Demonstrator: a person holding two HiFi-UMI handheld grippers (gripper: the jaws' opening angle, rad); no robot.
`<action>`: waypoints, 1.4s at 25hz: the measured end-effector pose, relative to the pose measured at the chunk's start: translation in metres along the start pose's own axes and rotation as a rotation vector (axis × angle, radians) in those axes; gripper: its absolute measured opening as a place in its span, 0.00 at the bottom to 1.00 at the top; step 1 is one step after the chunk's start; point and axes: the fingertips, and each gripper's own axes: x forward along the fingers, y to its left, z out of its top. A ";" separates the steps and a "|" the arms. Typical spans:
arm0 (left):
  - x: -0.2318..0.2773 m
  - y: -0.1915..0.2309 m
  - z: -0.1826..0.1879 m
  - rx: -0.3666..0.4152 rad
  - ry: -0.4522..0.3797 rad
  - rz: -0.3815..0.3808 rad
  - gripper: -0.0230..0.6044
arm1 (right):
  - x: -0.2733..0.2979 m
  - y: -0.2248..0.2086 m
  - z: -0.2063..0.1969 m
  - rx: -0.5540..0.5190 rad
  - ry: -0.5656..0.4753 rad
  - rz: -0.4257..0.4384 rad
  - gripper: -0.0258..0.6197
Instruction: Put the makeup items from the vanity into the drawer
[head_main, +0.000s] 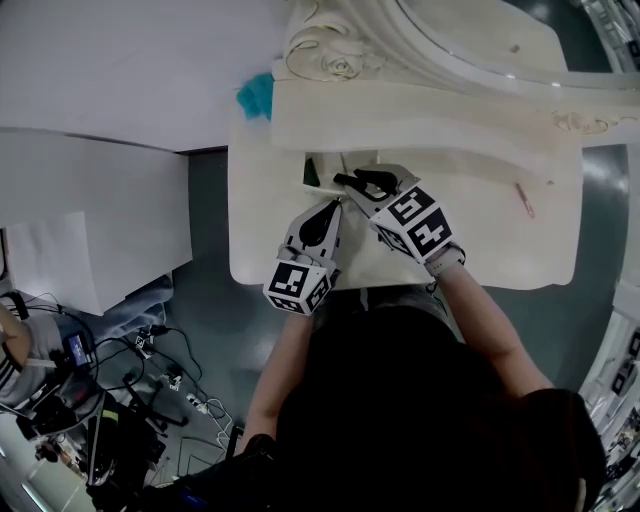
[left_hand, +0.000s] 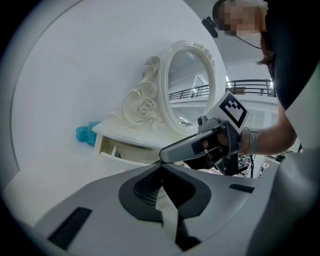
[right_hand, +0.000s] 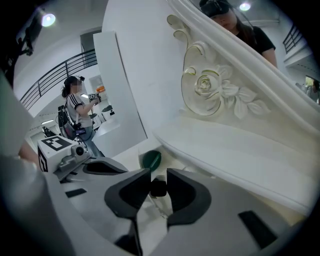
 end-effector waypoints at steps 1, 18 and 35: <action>-0.001 0.002 0.000 -0.001 0.000 0.001 0.06 | 0.002 0.000 0.000 -0.002 0.007 -0.004 0.21; -0.001 0.012 0.006 -0.003 -0.012 0.002 0.06 | 0.008 -0.001 -0.001 -0.055 0.056 -0.048 0.21; 0.007 0.001 0.006 0.003 -0.007 -0.018 0.06 | -0.003 -0.003 -0.006 0.009 0.036 -0.011 0.21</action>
